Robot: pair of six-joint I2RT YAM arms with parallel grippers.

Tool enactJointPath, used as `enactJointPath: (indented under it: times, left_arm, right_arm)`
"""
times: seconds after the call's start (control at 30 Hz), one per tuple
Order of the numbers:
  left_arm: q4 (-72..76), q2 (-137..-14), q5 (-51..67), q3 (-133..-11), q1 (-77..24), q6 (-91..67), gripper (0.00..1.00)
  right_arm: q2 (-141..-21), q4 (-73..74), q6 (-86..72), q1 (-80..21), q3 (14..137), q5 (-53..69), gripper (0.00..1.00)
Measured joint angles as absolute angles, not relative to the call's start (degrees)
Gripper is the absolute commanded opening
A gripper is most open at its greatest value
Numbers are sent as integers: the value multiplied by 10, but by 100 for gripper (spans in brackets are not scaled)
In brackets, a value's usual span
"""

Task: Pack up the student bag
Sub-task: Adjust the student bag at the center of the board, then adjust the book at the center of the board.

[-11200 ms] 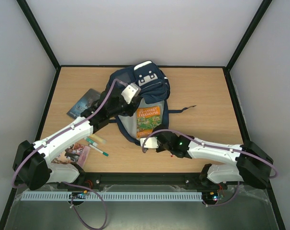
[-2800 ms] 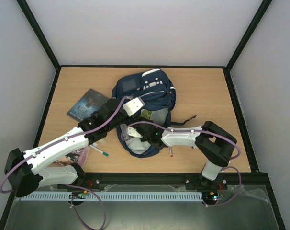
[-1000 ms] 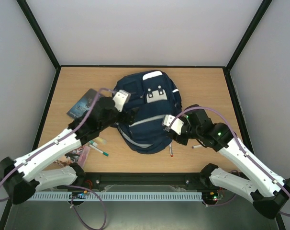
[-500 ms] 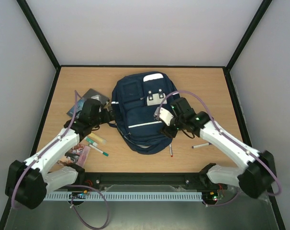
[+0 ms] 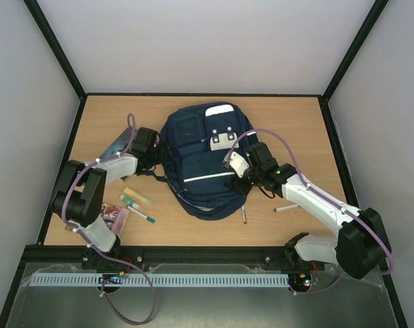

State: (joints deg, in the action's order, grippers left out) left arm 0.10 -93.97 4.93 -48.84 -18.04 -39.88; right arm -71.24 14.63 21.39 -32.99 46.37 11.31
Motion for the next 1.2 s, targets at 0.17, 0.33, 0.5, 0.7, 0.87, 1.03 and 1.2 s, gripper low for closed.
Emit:
enactJointPath:
  times: [0.17,0.33,0.5,0.7,0.87,1.03,1.2]
  left_arm:
    - [24,-1011,65,-548,-199,-398,85]
    - [26,-1089,66,-640,-244,-394,85]
    - [15,-1119,64,-700,-274,-386,87]
    - [-48,-1061,32,-703,-257,-358,92]
    - [-83,-925,-12,-675,-195,-332,99]
    - [-84,-850,-29,-632,-77,-332,100]
    - [-101,-902,-40,-628,23,-324,99]
  right_arm:
    - [-703,146,214,-330,452,110,63]
    - [-703,142,214,-330,451,101,63]
    - [-703,137,214,-330,446,95,63]
    - [-701,135,214,-330,441,93,64]
    - [-701,135,215,-330,441,94,63]
    - [-701,135,216,-330,441,100,63]
    - [-701,135,216,-330,441,106,63]
